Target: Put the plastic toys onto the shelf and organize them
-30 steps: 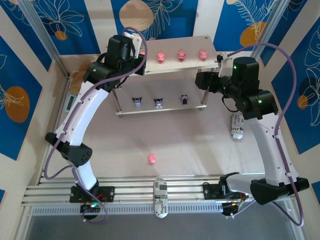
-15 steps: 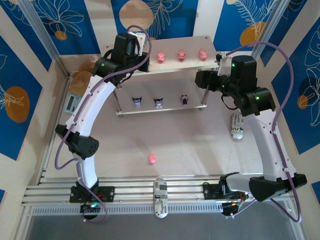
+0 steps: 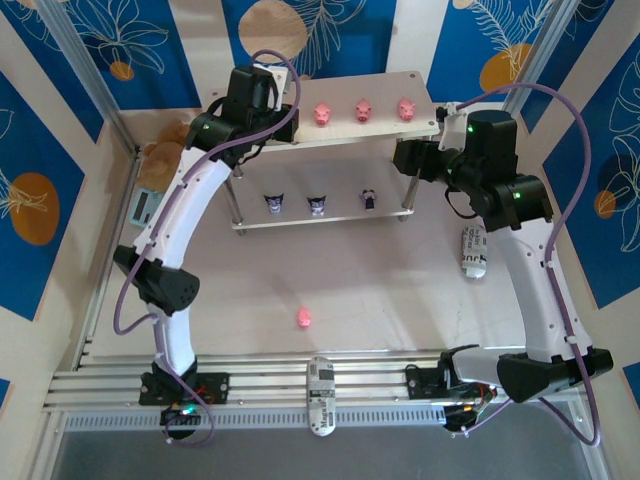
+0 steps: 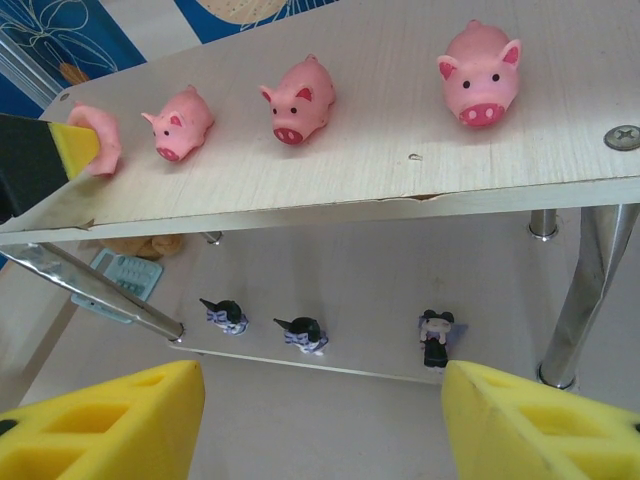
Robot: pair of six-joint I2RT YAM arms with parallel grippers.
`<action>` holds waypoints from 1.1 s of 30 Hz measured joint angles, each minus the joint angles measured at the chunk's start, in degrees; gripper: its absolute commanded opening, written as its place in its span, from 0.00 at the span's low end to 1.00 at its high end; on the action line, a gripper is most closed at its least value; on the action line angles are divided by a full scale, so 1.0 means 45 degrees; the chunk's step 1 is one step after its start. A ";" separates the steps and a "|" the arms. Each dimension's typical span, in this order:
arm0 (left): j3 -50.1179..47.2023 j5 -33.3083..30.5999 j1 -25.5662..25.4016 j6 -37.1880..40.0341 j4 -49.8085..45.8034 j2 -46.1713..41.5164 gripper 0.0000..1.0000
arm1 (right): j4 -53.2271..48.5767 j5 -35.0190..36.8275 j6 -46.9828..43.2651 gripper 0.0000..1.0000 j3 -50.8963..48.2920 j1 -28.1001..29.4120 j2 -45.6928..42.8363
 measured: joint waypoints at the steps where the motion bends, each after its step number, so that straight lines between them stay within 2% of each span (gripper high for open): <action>1: 0.0005 0.0000 0.0005 -0.0029 0.0000 0.0024 0.34 | 0.0000 -0.0005 0.0000 0.65 0.0000 -0.0015 0.0000; 11: 0.0015 0.0000 0.0019 -0.0092 -0.0068 0.0316 0.43 | 0.0000 -0.0010 0.0000 0.65 -0.0005 -0.0044 -0.0005; 33: 0.0015 -0.0296 0.0063 -0.0083 0.0345 0.0335 0.46 | 0.0005 -0.0010 0.0000 0.65 -0.0010 -0.0044 -0.0005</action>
